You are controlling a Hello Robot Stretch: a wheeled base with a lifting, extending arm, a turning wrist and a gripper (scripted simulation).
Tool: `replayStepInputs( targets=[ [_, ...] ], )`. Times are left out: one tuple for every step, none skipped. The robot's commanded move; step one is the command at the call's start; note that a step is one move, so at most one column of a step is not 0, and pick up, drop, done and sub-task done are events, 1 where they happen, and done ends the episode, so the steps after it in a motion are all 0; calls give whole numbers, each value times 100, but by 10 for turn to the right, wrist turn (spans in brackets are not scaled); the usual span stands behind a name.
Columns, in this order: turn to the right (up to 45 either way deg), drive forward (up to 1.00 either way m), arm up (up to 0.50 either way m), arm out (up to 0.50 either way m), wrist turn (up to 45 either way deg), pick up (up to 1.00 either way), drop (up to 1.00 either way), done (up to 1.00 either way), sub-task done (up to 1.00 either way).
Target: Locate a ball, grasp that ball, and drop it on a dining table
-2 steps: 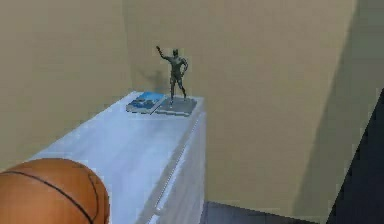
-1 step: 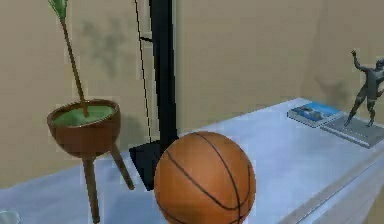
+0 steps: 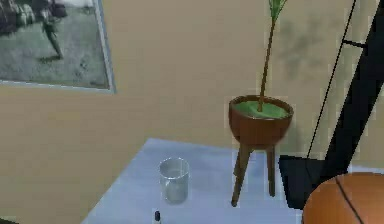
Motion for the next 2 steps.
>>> replayStepInputs(
  targets=[
    [-330, 0, 0, 0, 0, 0, 0, 0, 0],
    [0, 0, 50, 0, 0, 0, 0, 0, 0]
  ],
)
